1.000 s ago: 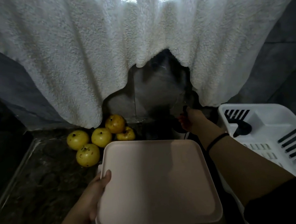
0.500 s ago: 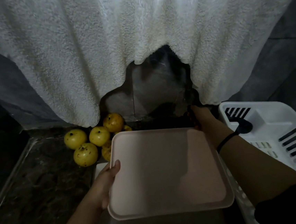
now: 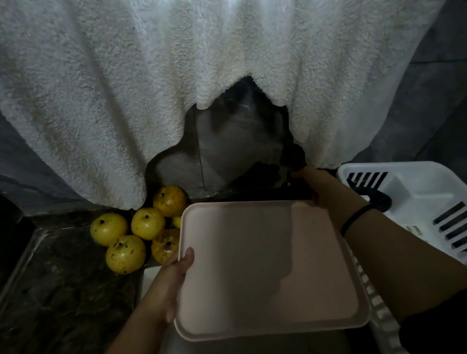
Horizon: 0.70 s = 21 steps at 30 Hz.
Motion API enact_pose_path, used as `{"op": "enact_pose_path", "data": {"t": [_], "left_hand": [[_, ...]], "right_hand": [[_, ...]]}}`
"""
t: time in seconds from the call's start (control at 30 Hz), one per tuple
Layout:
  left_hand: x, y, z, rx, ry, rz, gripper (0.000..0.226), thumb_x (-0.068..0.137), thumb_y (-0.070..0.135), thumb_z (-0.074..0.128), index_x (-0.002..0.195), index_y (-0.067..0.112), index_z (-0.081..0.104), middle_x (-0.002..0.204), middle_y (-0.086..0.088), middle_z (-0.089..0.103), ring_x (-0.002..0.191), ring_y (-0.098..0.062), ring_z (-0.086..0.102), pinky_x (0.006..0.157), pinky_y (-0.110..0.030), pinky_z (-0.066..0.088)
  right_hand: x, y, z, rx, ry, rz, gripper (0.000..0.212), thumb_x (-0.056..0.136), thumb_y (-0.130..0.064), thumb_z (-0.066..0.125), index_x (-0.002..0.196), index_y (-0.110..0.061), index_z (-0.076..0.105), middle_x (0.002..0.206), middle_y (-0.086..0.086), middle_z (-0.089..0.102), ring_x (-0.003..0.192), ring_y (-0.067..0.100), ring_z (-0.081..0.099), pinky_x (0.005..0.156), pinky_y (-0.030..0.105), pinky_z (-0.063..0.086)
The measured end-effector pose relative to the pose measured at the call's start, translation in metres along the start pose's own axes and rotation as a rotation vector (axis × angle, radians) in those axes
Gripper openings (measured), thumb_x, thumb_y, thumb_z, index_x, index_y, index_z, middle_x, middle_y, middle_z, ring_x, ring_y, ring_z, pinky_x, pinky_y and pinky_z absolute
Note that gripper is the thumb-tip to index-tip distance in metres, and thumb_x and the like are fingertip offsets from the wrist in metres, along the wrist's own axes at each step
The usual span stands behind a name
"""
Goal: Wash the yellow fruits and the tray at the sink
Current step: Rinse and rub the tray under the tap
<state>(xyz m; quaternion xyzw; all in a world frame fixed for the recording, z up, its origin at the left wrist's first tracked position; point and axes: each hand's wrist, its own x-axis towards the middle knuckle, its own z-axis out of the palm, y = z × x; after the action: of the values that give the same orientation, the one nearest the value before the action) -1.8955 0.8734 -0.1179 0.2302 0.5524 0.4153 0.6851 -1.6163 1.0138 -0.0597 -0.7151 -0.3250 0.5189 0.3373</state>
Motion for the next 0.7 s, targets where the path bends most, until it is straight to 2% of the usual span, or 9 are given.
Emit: {"op": "enact_pose_path", "data": {"t": [0.03, 0.1, 0.17, 0.23, 0.27, 0.33, 0.43, 0.53, 0.7], "left_hand": [[0.001, 0.000, 0.002, 0.003, 0.002, -0.001, 0.030, 0.098, 0.027, 0.047, 0.124, 0.015, 0.055, 0.109, -0.019, 0.069, 0.100, -0.041, 0.063, 0.085, -0.050, 0.051], [0.002, 0.000, 0.004, 0.004, 0.009, 0.000, 0.028, 0.098, 0.027, 0.048, 0.122, 0.015, 0.056, 0.109, -0.019, 0.069, 0.100, -0.041, 0.063, 0.086, -0.051, 0.050], [0.005, 0.000, 0.006, 0.000, 0.013, 0.004, 0.029, 0.098, 0.027, 0.048, 0.123, 0.015, 0.056, 0.109, -0.019, 0.069, 0.101, -0.041, 0.063, 0.090, -0.055, 0.048], [0.007, 0.000, 0.008, 0.002, 0.009, 0.006, 0.029, 0.098, 0.027, 0.047, 0.124, 0.016, 0.055, 0.109, -0.018, 0.069, 0.102, -0.041, 0.063, 0.092, -0.056, 0.047], [0.008, 0.000, 0.009, 0.001, 0.010, 0.005, 0.030, 0.098, 0.027, 0.047, 0.124, 0.016, 0.055, 0.109, -0.017, 0.069, 0.101, -0.040, 0.063, 0.091, -0.056, 0.047], [0.009, 0.000, 0.010, 0.000, 0.010, 0.001, 0.031, 0.099, 0.027, 0.046, 0.125, 0.014, 0.055, 0.108, -0.017, 0.069, 0.100, -0.040, 0.063, 0.087, -0.052, 0.049], [0.010, 0.000, 0.012, 0.002, -0.003, -0.009, 0.033, 0.099, 0.027, 0.046, 0.126, 0.011, 0.055, 0.109, -0.019, 0.068, 0.101, -0.041, 0.063, 0.087, -0.051, 0.050], [0.011, 0.001, 0.014, -0.004, -0.012, 0.001, 0.034, 0.099, 0.027, 0.045, 0.127, 0.011, 0.054, 0.112, -0.019, 0.068, 0.103, -0.041, 0.062, 0.091, -0.053, 0.048], [0.014, -0.001, 0.013, -0.011, -0.001, 0.014, 0.034, 0.098, 0.027, 0.047, 0.130, 0.016, 0.052, 0.114, -0.016, 0.067, 0.106, -0.040, 0.061, 0.095, -0.059, 0.044]], "right_hand": [[-0.001, -0.001, -0.001, -0.018, -0.015, 0.002, 0.017, 0.094, -0.016, 0.055, 0.103, -0.002, 0.058, 0.094, 0.015, 0.061, 0.080, 0.027, 0.057, 0.071, 0.036, 0.048], [-0.002, -0.003, -0.002, -0.041, -0.026, 0.005, 0.025, 0.094, -0.019, 0.056, 0.114, -0.003, 0.055, 0.106, 0.016, 0.059, 0.082, 0.028, 0.054, 0.063, 0.035, 0.045], [-0.005, -0.007, -0.003, -0.078, -0.028, -0.006, 0.029, 0.093, -0.020, 0.058, 0.118, -0.007, 0.052, 0.111, 0.015, 0.054, 0.081, 0.026, 0.049, 0.055, 0.031, 0.036], [-0.006, -0.011, -0.004, -0.143, -0.031, -0.004, 0.018, 0.095, -0.017, 0.054, 0.109, -0.006, 0.053, 0.094, 0.012, 0.053, 0.071, 0.021, 0.045, 0.051, 0.027, 0.036], [-0.009, -0.013, -0.004, -0.181, -0.045, 0.003, 0.009, 0.097, -0.014, 0.051, 0.097, -0.005, 0.053, 0.081, 0.010, 0.050, 0.063, 0.018, 0.041, 0.046, 0.024, 0.038], [-0.013, -0.016, -0.002, -0.222, -0.048, -0.014, 0.017, 0.099, -0.009, 0.047, 0.083, -0.007, 0.051, 0.066, 0.006, 0.040, 0.055, 0.014, 0.033, 0.034, 0.016, 0.030], [-0.011, -0.016, 0.000, -0.211, -0.044, -0.059, 0.018, 0.098, -0.005, 0.045, 0.107, 0.002, 0.059, 0.061, 0.007, 0.037, 0.050, 0.014, 0.028, 0.030, 0.011, 0.021], [-0.011, -0.017, -0.001, -0.209, -0.031, -0.040, 0.020, 0.098, -0.004, 0.046, 0.078, -0.007, 0.050, 0.063, 0.008, 0.039, 0.051, 0.016, 0.032, 0.028, 0.009, 0.022], [-0.014, -0.015, -0.002, -0.219, -0.011, -0.043, 0.028, 0.097, -0.002, 0.048, 0.070, -0.007, 0.043, 0.064, 0.009, 0.041, 0.051, 0.016, 0.037, 0.025, 0.008, 0.022]]}}
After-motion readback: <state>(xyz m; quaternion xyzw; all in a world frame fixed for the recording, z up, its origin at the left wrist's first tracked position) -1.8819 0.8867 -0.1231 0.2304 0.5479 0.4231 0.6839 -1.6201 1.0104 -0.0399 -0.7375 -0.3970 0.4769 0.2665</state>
